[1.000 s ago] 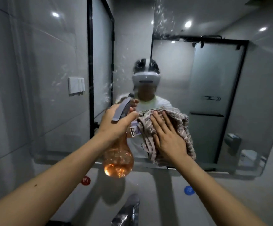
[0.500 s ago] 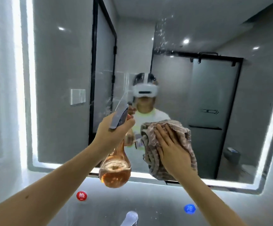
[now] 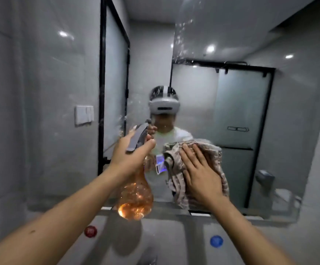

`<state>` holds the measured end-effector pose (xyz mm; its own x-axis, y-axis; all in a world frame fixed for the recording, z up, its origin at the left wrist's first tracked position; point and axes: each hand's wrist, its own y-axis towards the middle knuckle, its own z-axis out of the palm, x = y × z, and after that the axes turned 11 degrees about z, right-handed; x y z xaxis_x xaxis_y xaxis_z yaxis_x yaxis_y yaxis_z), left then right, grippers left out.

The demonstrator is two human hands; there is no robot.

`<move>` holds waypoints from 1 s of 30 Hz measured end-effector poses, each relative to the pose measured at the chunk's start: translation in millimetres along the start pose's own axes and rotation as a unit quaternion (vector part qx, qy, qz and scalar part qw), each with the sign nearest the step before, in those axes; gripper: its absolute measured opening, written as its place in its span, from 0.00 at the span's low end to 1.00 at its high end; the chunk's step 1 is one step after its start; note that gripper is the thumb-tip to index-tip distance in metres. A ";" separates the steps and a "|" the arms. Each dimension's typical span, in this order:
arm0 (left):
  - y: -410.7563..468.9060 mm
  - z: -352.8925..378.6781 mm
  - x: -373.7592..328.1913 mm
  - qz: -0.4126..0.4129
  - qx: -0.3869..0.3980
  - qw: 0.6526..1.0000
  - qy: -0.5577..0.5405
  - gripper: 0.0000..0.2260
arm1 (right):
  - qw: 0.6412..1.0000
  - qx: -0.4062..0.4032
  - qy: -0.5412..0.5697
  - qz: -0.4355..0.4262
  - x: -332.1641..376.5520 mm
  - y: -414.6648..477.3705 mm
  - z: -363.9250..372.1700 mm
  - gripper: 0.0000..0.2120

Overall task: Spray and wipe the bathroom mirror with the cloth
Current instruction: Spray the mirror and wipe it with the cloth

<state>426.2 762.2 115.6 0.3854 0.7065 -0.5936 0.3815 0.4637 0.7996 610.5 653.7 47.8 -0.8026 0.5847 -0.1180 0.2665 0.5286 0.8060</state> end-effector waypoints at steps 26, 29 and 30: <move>13.3 -23.1 -2.4 0.028 -0.070 0.997 -0.029 0.05 | 0.989 -0.072 0.051 0.121 1.8 103.9 -54.9 0.28; 12.7 -26.6 3.3 0.038 -0.087 0.995 -0.014 0.06 | 0.989 -0.061 0.101 0.083 29.8 87.6 -30.7 0.29; 10.7 -26.4 7.0 0.030 -0.084 0.996 -0.005 0.05 | 0.993 -0.044 0.100 0.053 36.3 70.0 -16.9 0.29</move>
<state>410.8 786.2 122.4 0.4120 0.7309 -0.5441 0.2123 0.5037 0.8374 591.0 701.5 109.8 -0.8653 0.4949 0.0803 0.3140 0.4102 0.8562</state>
